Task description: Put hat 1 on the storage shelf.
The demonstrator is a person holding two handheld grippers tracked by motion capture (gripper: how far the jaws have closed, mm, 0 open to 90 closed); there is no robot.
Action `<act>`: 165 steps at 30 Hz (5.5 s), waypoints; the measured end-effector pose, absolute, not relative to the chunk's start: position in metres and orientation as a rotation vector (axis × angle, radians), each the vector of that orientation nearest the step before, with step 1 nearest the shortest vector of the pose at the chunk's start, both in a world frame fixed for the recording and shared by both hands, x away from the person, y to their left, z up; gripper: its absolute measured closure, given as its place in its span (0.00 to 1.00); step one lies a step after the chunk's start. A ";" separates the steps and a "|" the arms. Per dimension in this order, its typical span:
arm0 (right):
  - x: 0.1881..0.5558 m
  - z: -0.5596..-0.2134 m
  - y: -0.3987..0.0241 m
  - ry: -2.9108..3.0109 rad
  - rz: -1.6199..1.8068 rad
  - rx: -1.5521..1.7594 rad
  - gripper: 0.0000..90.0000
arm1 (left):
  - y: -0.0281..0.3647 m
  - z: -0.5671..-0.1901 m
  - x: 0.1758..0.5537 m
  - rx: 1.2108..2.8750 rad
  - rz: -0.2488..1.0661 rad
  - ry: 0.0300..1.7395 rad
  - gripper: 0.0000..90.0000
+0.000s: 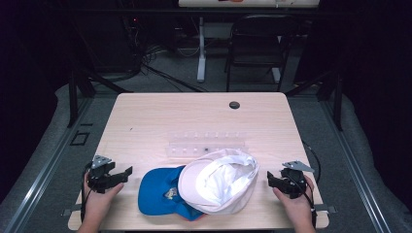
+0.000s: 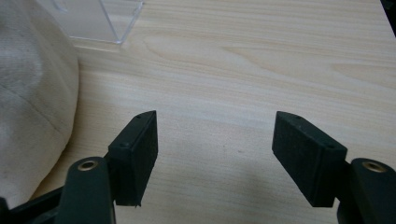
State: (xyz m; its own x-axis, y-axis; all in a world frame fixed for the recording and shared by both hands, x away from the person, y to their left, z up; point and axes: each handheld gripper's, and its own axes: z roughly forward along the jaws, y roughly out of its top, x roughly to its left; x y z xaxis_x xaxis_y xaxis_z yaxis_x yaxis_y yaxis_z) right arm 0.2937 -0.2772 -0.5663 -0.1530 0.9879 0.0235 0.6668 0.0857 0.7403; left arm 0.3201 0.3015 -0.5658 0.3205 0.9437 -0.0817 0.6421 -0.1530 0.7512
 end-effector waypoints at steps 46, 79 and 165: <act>0.308 -0.467 -0.249 2.190 0.749 1.973 0.51 | 0.289 -0.546 0.319 1.831 0.515 1.317 0.45; 0.346 -0.453 -0.211 2.239 0.587 2.290 0.60 | 0.290 -0.552 0.321 1.865 0.497 1.316 0.45; 0.350 -0.339 -0.150 2.436 0.328 2.002 0.90 | 0.290 -0.556 0.323 1.885 0.458 1.318 0.46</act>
